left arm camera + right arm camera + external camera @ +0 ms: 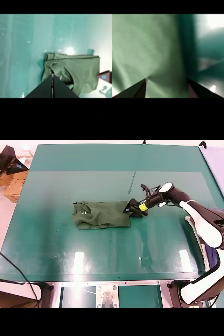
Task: Fold the shirts.
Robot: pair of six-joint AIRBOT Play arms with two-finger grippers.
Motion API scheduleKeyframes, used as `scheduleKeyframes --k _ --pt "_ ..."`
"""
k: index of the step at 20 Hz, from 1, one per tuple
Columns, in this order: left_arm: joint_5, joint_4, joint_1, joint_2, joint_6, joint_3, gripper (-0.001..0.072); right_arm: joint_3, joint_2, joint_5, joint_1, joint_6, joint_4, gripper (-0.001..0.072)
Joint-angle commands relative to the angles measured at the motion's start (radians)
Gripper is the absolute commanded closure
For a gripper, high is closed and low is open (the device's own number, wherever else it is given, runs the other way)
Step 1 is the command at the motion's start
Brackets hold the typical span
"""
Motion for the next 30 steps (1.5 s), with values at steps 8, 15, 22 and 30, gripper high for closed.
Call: scheduleKeyframes --k 8,15,22,30 --pt "-0.010 0.000 0.000 0.001 -0.003 0.000 0.0686 0.156 0.079 -0.041 0.032 -0.079 0.109 0.0693" --pt "-0.016 0.000 0.000 0.001 -0.003 0.000 0.0686 0.632 0.252 0.161 -0.366 0.059 0.101 0.0694" --pt "-0.043 0.001 0.000 0.001 -0.003 0.000 0.0686 0.718 0.241 0.206 -0.908 0.117 0.063 0.0693" --pt "-0.044 -0.019 0.000 0.001 -0.007 0.000 0.0686 0.707 0.253 0.504 -1.233 0.249 -0.118 0.0694"
